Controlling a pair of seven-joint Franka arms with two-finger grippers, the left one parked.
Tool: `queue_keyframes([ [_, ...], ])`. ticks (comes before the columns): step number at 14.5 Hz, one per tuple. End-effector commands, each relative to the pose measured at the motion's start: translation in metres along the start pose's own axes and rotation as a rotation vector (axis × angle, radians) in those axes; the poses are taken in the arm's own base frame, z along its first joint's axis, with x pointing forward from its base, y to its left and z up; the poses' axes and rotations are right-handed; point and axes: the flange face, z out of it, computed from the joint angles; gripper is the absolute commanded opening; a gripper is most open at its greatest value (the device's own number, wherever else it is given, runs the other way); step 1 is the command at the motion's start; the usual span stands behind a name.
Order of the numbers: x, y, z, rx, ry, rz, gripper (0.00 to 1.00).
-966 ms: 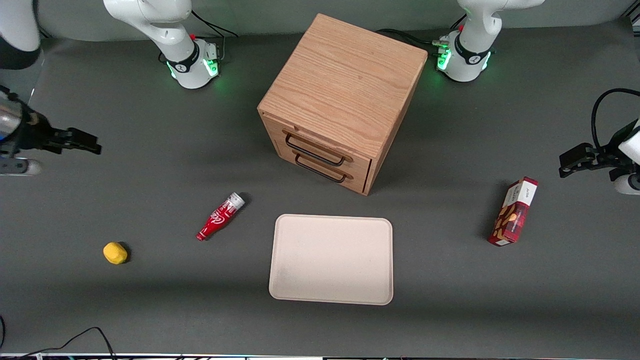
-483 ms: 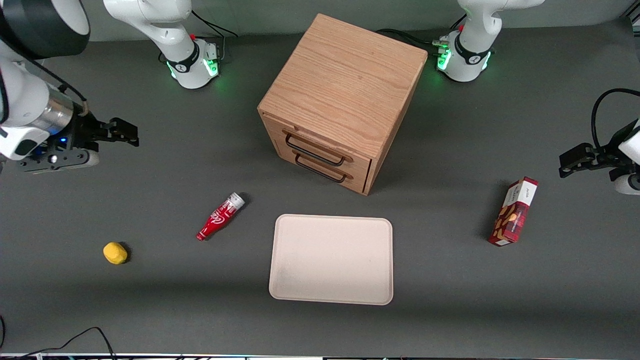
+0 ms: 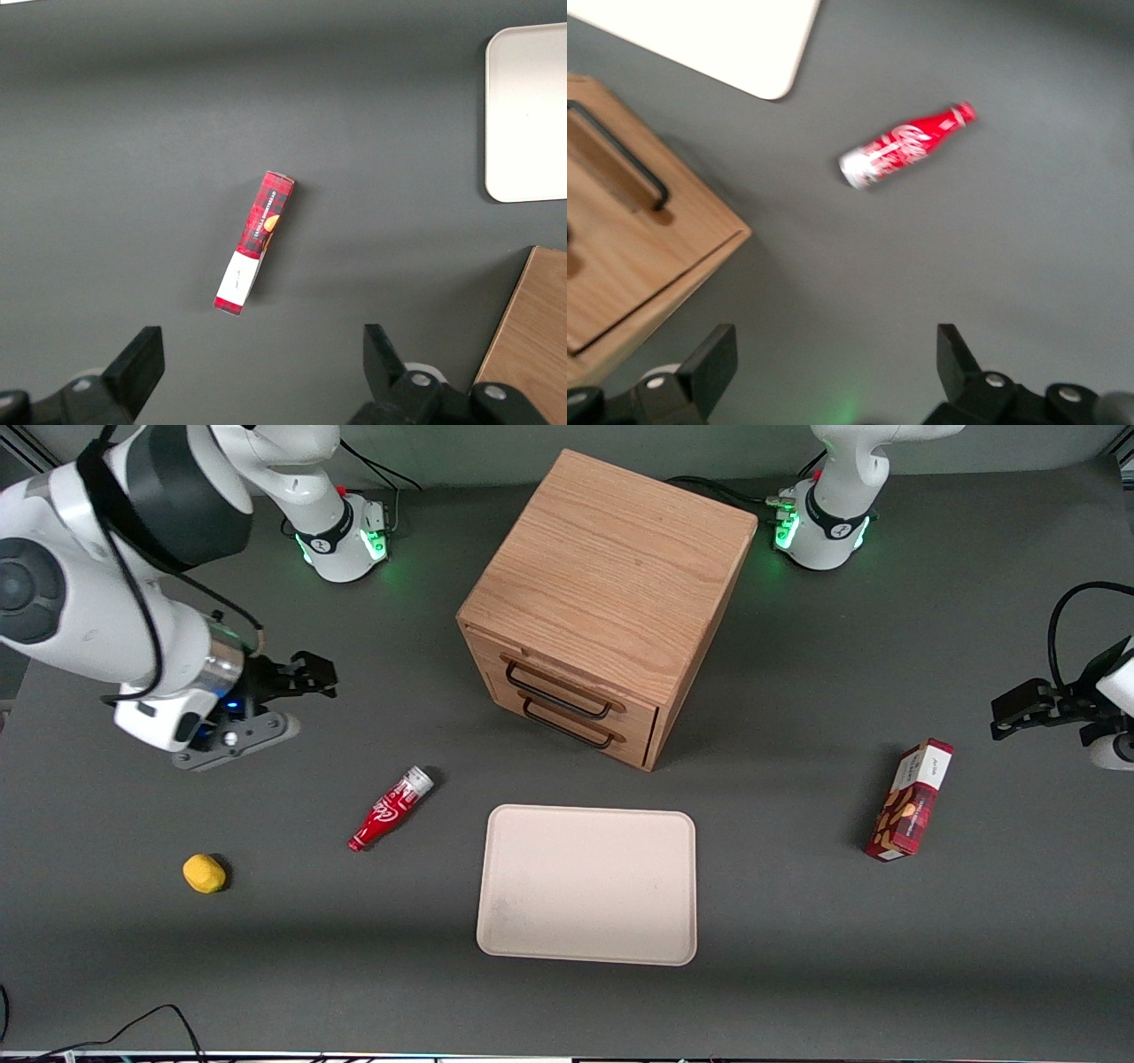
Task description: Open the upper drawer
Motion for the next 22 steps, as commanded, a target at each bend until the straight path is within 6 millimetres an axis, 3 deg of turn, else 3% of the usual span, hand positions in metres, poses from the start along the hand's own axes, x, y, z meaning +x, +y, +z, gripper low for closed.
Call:
queue_keyframes([
  [1, 0.028, -0.048, -0.006, 0.041, 0.022, -0.123, 1.00],
  [3, 0.053, -0.100, 0.004, 0.059, 0.064, -0.210, 1.00],
  [5, 0.075, -0.138, 0.025, 0.075, 0.122, -0.266, 1.00],
  [6, 0.081, -0.167, 0.038, 0.071, 0.156, -0.318, 1.00],
  [10, 0.091, -0.206, 0.076, 0.047, 0.150, -0.472, 1.00],
  [17, 0.074, -0.238, 0.117, 0.031, 0.064, -0.547, 1.00],
  [22, 0.072, -0.237, 0.137, 0.028, 0.025, -0.587, 1.00],
])
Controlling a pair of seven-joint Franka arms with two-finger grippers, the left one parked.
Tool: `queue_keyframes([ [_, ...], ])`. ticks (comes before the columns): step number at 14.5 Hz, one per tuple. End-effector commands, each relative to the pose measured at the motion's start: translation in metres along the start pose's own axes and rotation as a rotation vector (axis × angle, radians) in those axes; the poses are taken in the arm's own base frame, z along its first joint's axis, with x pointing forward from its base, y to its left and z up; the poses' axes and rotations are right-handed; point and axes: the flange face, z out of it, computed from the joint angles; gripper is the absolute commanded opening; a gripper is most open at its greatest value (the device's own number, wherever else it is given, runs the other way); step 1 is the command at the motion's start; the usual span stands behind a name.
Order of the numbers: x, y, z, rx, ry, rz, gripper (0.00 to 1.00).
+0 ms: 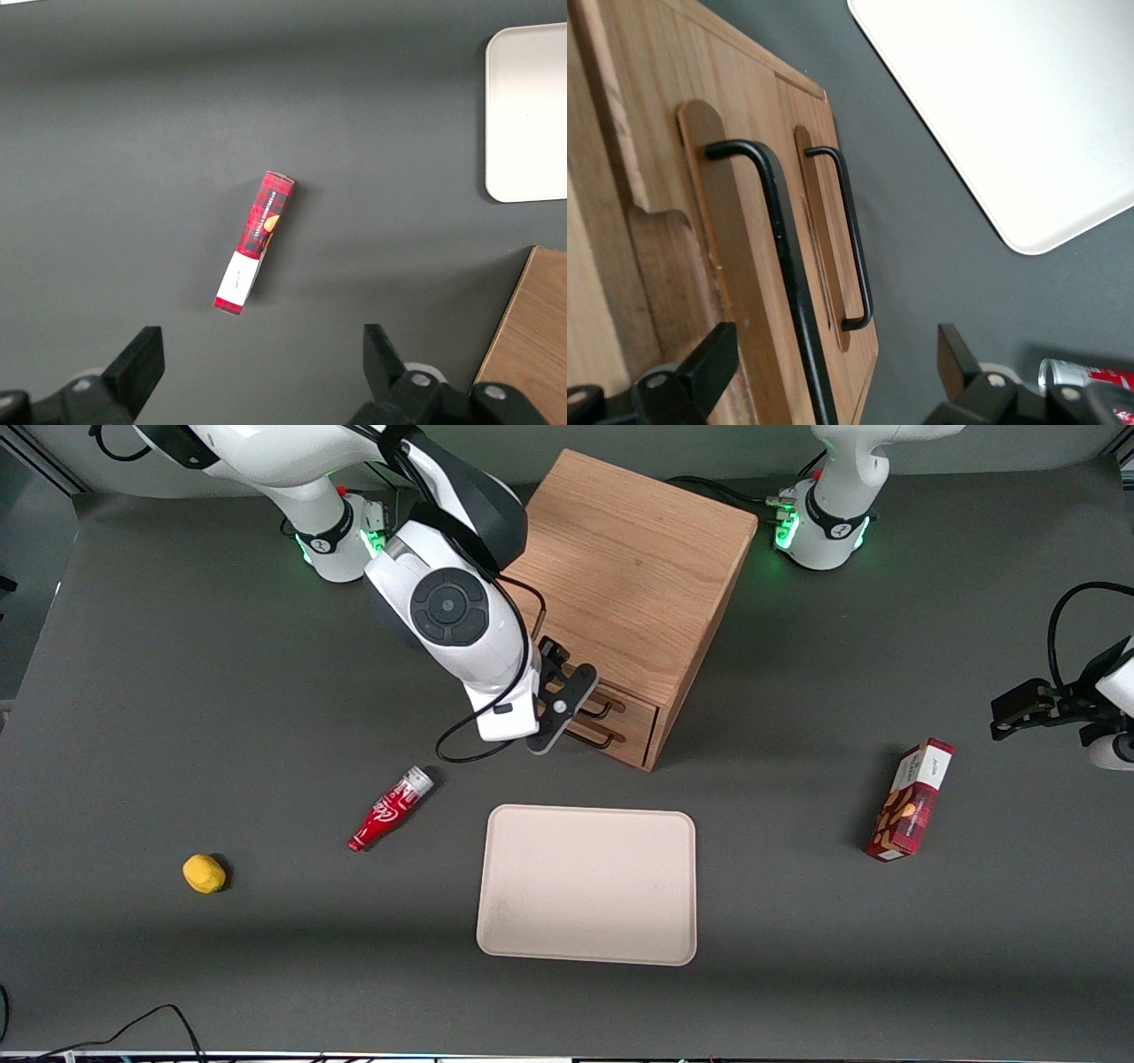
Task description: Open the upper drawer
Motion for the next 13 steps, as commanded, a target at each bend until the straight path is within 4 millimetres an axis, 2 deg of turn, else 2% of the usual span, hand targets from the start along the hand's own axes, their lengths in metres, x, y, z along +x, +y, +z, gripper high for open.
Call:
queue_keyframes([
  [1, -0.003, 0.004, 0.011, -0.010, -0.024, -0.043, 1.00],
  [5, -0.002, 0.010, 0.026, -0.005, -0.029, -0.037, 1.00],
  [9, -0.003, 0.032, 0.029, -0.012, -0.012, -0.036, 1.00],
  [13, 0.000, 0.035, 0.035, -0.004, -0.001, -0.037, 1.00],
])
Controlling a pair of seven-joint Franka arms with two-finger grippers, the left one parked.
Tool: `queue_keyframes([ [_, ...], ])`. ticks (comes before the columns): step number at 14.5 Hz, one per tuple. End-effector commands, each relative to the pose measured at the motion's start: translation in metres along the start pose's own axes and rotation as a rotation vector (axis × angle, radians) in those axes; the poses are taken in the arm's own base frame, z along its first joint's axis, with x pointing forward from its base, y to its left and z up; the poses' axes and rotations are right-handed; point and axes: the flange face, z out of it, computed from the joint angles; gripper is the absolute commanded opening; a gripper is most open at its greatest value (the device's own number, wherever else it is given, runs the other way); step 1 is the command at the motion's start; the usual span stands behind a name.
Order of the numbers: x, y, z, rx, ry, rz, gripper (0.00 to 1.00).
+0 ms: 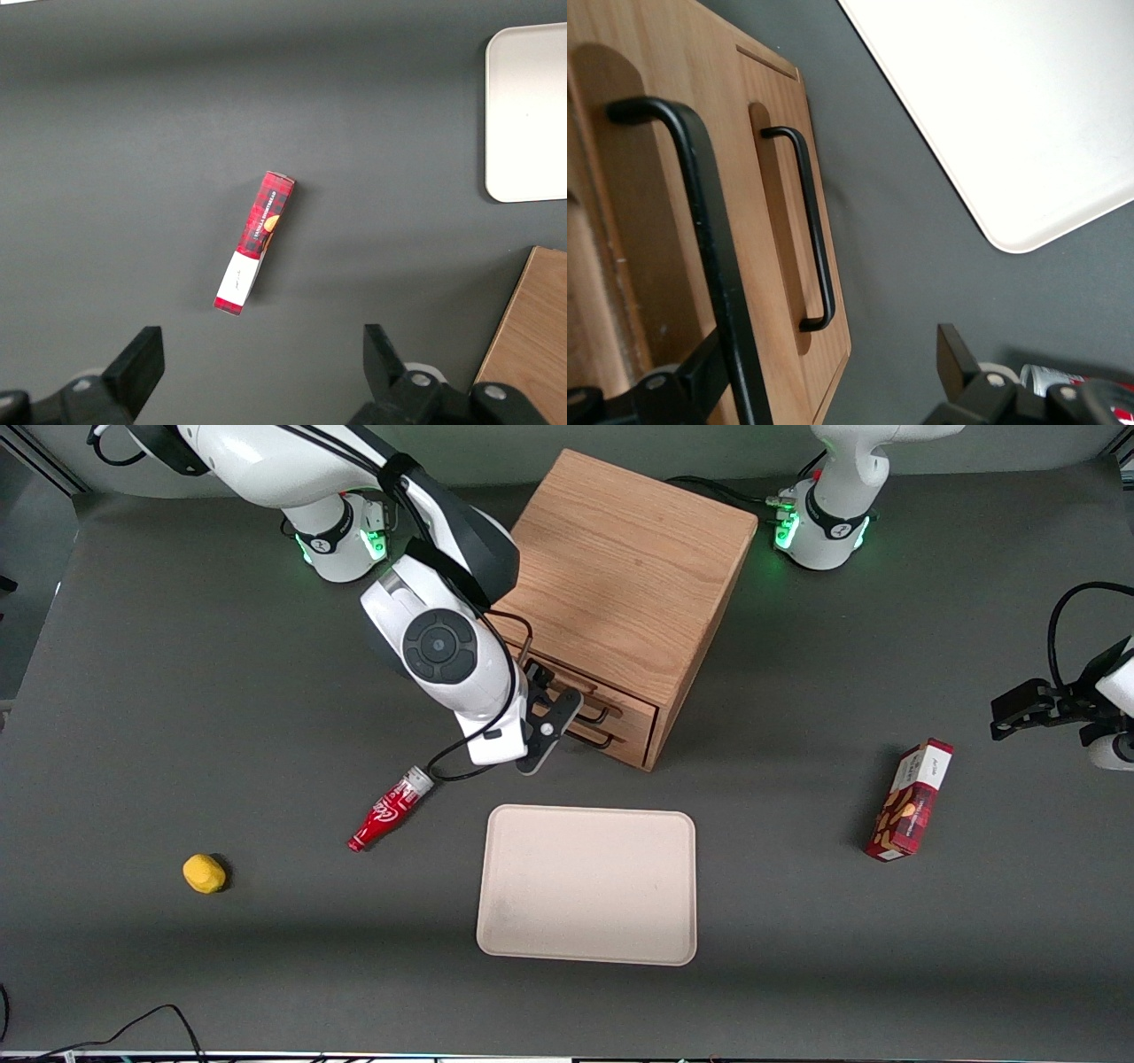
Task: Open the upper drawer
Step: 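Pull the upper drawer outward by its handle with the right gripper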
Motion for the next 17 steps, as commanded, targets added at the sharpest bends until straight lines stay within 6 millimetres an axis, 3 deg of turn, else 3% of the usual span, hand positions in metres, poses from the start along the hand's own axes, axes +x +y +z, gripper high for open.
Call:
queue_keyframes([
  [1, 0.005, 0.003, 0.005, -0.012, 0.030, -0.024, 1.00],
  [4, 0.004, 0.013, 0.005, -0.022, 0.032, -0.054, 1.00],
  [8, -0.004, 0.059, -0.018, -0.070, 0.065, -0.039, 1.00],
  [17, -0.016, 0.131, -0.033, -0.180, 0.174, 0.000, 1.00],
])
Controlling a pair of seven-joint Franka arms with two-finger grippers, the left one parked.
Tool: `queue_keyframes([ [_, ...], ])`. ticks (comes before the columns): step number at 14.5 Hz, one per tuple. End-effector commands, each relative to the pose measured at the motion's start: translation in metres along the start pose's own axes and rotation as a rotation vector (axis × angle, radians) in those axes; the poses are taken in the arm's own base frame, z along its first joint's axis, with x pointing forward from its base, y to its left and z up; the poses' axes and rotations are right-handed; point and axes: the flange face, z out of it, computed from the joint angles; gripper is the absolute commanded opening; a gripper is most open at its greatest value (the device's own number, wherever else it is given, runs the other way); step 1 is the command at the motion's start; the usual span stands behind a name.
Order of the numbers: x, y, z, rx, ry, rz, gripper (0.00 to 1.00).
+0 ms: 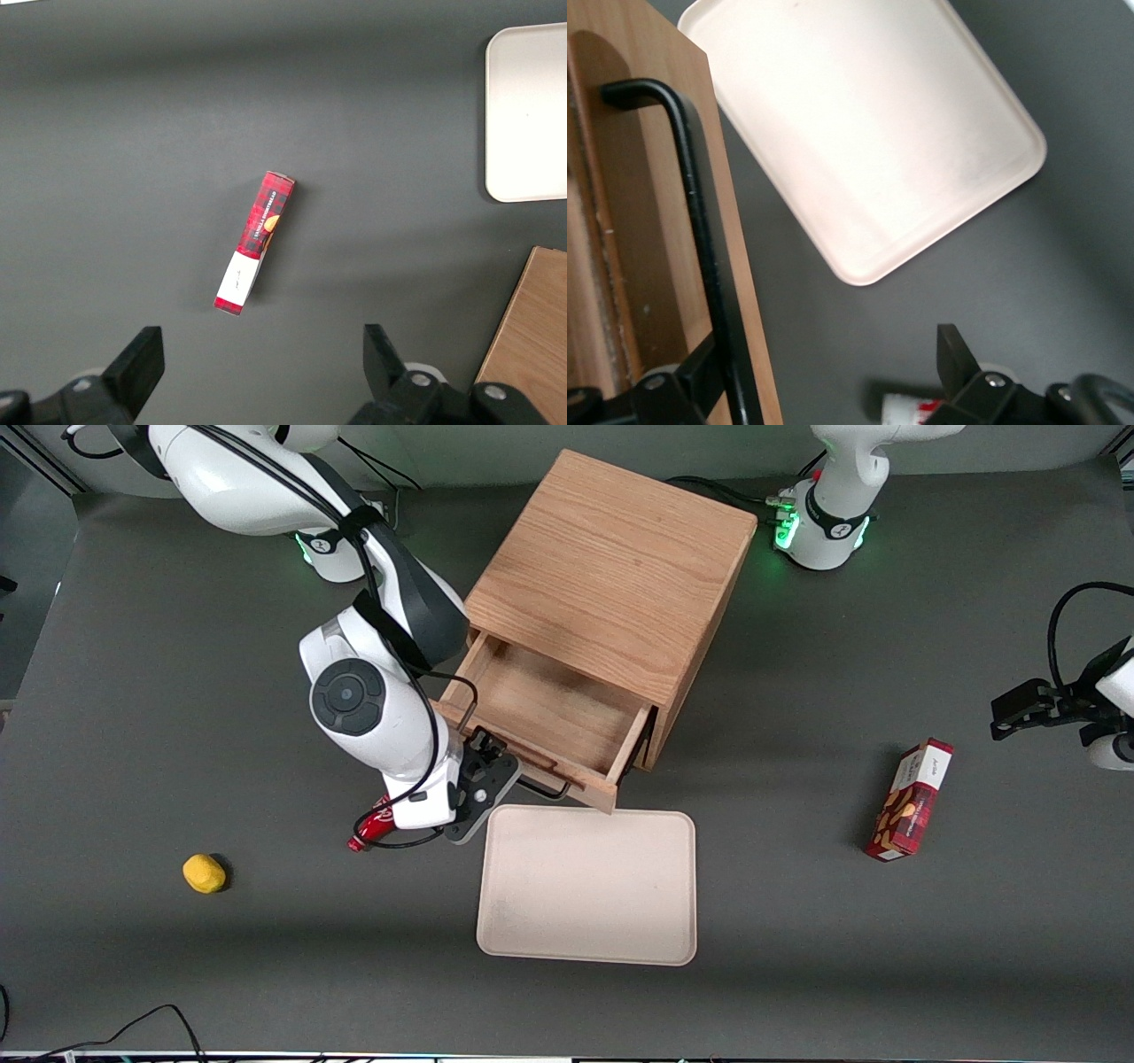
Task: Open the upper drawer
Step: 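Pull the upper drawer outward by its handle with the right gripper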
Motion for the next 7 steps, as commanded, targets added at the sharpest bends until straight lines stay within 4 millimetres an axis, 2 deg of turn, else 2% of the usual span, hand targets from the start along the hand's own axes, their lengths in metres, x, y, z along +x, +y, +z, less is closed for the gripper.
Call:
queue_keyframes([
  [1, -0.003, 0.029, -0.005, -0.051, 0.035, -0.010, 1.00],
  [5, -0.018, 0.074, -0.019, -0.048, 0.081, 0.026, 1.00],
  [7, -0.024, 0.088, -0.022, -0.001, 0.117, 0.084, 1.00],
])
